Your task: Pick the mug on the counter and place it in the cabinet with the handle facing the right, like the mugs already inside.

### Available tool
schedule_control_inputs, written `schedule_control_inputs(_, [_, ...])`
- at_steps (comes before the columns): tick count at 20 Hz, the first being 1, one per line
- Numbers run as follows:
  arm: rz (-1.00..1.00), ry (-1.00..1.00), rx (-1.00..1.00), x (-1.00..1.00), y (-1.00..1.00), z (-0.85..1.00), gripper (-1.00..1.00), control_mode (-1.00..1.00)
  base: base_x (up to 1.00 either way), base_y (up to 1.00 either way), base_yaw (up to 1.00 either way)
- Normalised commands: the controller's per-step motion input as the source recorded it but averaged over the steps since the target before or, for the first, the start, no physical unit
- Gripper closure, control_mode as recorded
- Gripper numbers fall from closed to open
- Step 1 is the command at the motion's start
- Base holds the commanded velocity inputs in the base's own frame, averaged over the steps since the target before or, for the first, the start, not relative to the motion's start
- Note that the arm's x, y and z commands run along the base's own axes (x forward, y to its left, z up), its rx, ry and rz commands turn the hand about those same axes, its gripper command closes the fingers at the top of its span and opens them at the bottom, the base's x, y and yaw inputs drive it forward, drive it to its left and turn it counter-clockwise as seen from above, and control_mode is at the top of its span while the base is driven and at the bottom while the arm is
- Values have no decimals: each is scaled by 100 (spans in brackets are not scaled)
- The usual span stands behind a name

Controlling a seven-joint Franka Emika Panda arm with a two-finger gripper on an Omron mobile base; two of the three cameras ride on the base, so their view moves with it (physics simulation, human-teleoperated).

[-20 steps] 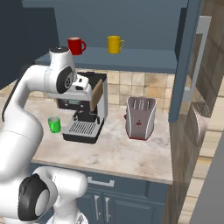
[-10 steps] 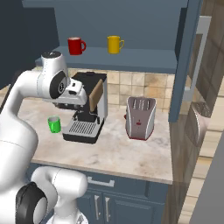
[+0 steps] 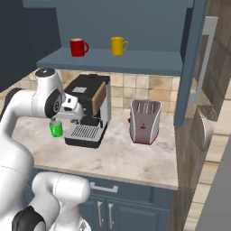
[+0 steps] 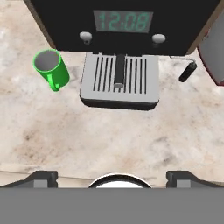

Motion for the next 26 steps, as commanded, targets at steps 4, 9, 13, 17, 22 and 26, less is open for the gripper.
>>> schedule_control_inputs(4, [0,0,2,0,19,-28,-100,-100,0,0,0])
schedule_control_inputs(9, [0,0,3,0,18,-20,-100,-100,0,0,0])
schedule_control_inputs(13, [0,0,1,1,27,-19,-100,-100,0,0,0])
schedule_control_inputs(17, [0,0,1,11,27,-24,-100,-100,0,0,0])
schedule_control_inputs(22, [0,0,0,18,31,-21,-100,-100,0,0,0])
schedule_control_inputs(26, [0,0,0,23,27,-30,-100,-100,0,0,0])
